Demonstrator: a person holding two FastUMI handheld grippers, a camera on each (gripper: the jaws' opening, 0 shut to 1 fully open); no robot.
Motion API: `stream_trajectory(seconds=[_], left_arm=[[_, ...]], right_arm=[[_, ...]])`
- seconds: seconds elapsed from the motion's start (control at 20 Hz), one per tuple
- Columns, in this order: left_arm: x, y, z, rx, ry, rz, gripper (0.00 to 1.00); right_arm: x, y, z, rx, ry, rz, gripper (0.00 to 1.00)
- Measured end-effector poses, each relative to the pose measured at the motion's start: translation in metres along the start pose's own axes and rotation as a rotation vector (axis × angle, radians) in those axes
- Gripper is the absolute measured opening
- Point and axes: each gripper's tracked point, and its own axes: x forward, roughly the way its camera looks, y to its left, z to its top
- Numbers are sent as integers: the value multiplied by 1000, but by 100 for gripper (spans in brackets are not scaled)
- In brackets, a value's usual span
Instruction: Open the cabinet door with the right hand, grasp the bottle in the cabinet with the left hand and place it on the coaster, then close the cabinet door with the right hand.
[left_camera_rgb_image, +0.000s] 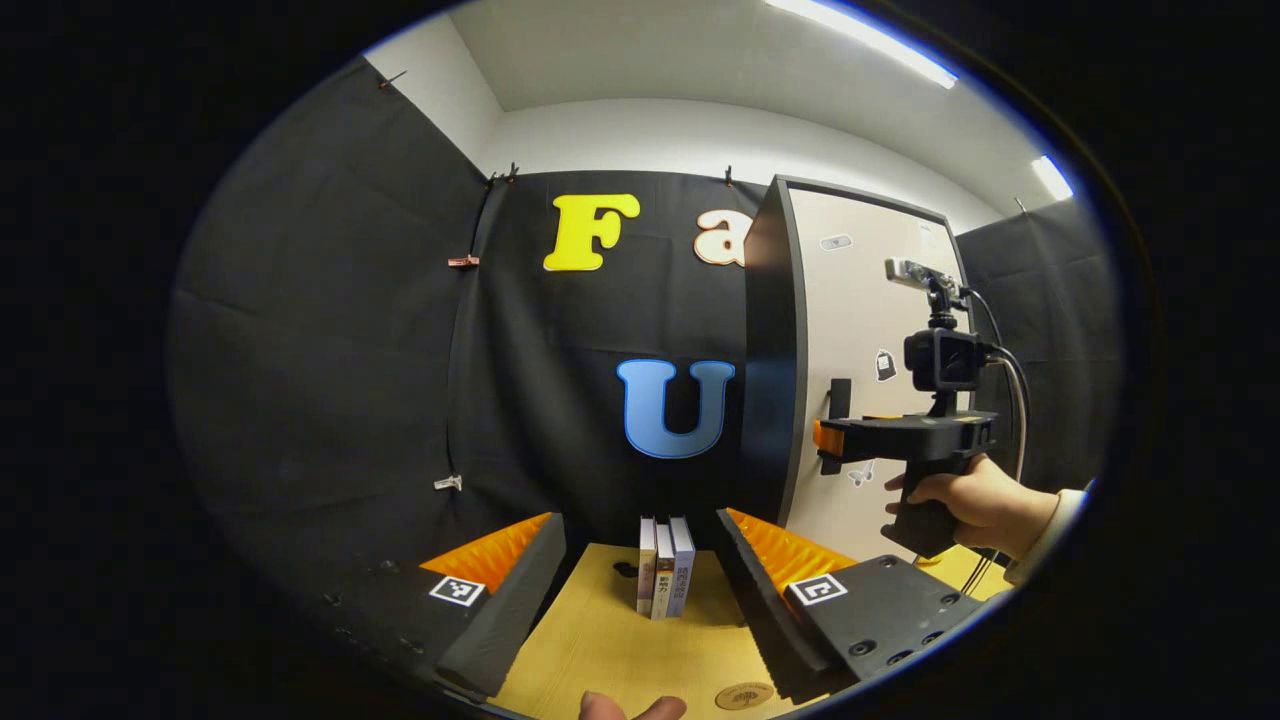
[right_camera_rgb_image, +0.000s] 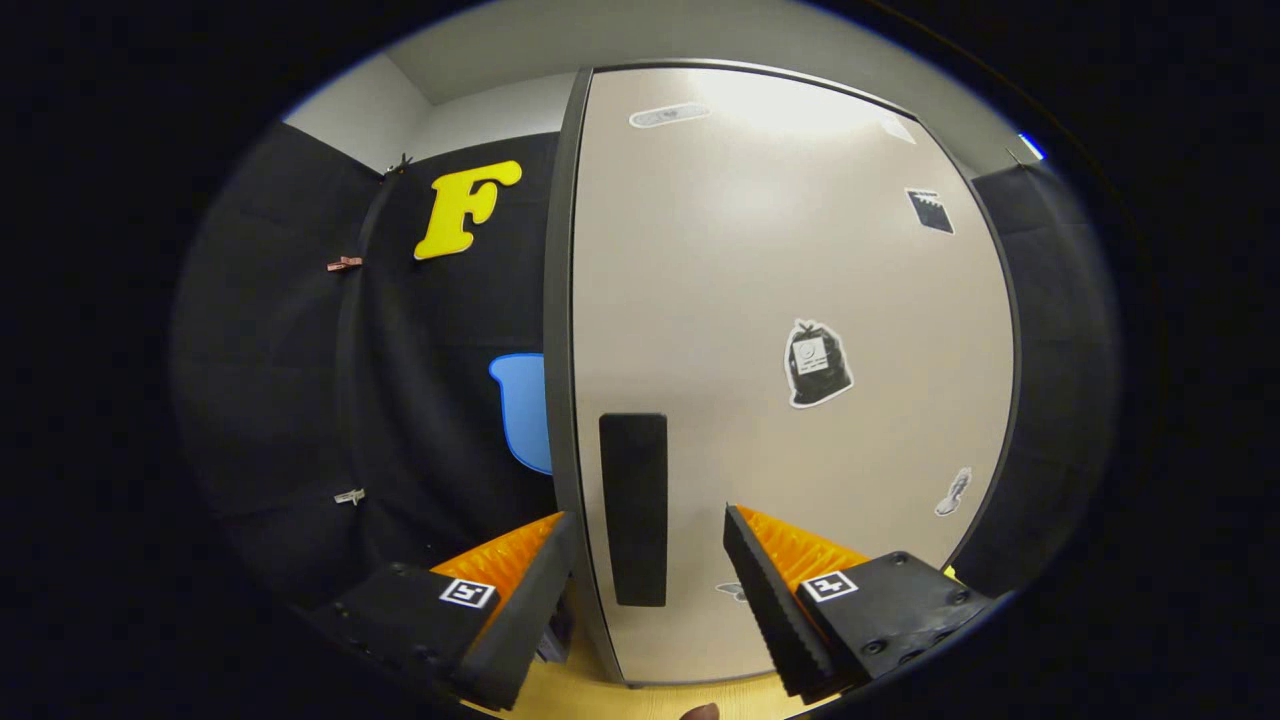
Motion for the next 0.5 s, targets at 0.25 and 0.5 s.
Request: stream_trajectory(seconds=[0.25,0.5], left_arm=[[0,3,-5,6,14,-1,95],[-2,4,-5,-9,14,-2,94]], right_arm=[[16,6,-8,3,-10,-8,47],[17,1,-10,-18,13,-19,26]])
